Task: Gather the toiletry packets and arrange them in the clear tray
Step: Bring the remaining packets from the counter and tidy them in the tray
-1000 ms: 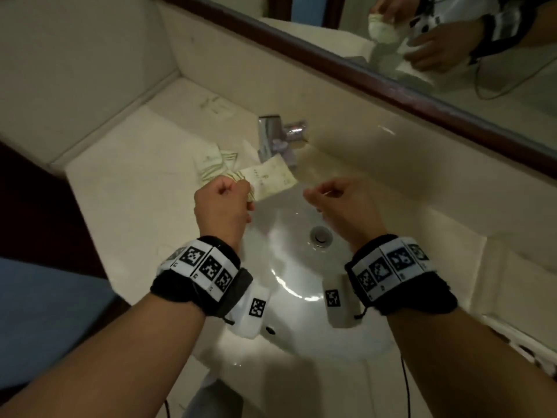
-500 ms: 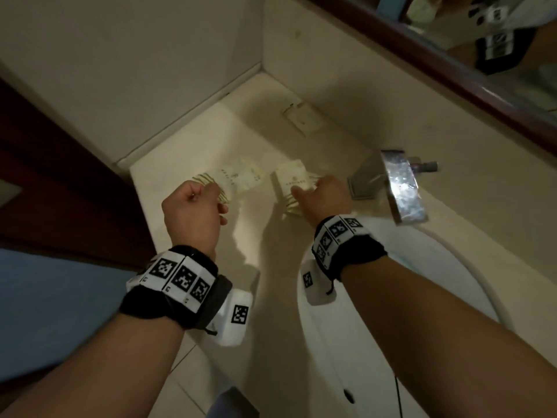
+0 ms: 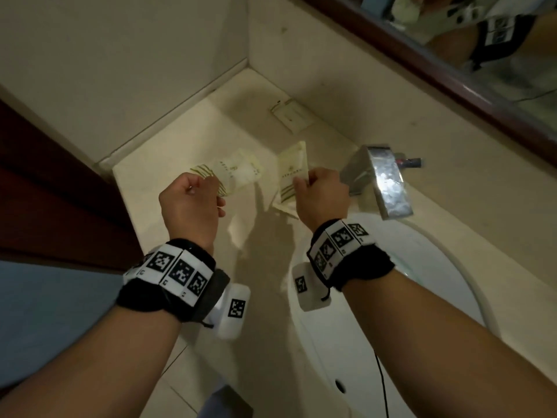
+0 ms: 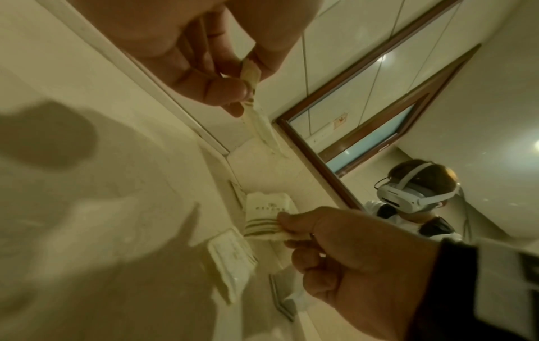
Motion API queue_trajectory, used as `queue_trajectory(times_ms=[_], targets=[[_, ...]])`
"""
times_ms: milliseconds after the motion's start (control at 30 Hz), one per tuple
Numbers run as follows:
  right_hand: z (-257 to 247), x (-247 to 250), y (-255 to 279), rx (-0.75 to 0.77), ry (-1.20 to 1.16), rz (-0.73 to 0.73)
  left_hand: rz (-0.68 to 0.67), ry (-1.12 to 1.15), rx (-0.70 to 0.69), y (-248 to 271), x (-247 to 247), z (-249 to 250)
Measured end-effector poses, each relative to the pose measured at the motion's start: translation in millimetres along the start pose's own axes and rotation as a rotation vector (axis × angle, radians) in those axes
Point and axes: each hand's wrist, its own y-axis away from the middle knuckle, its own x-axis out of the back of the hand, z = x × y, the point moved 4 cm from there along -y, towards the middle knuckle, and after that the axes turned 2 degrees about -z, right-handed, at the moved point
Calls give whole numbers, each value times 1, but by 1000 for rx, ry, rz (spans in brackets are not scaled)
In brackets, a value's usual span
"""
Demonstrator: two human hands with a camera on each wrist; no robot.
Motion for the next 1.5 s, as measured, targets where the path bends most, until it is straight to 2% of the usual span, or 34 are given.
queue_trajectory(times_ms=[167, 333, 433, 533, 733, 867, 967, 1067, 1200, 1367, 1500], targets=[[22, 62, 33, 61, -119, 139, -112, 11, -55, 41, -36, 16], [84, 141, 88, 46, -263, 256, -252, -12, -155, 106, -80, 24], [147, 195, 129, 0, -315, 337, -357, -1, -198, 156, -111, 24], [231, 244, 172, -97, -325, 457, -476, 13, -225, 213, -147, 21], [381, 314, 271, -417, -495, 688, -726, -5, -184, 337, -216, -10], [465, 331, 334, -618, -567, 830, -888, -71, -135, 420, -249, -37], [517, 332, 373, -791, -593, 858, -1002, -153, -110, 472, -267, -63], [549, 330, 397, -880, -616, 839, -1135, -272, -88, 515, -280, -95], [574, 319, 407, -965, -629, 818, -1269, -423, -88, 555, -288, -131], [575, 303, 413, -983, -662, 825, -1322, -619, -86, 580, -284, -157], [569, 298, 409, -920, -677, 797, -1359, -790, -224, 581, -283, -167]])
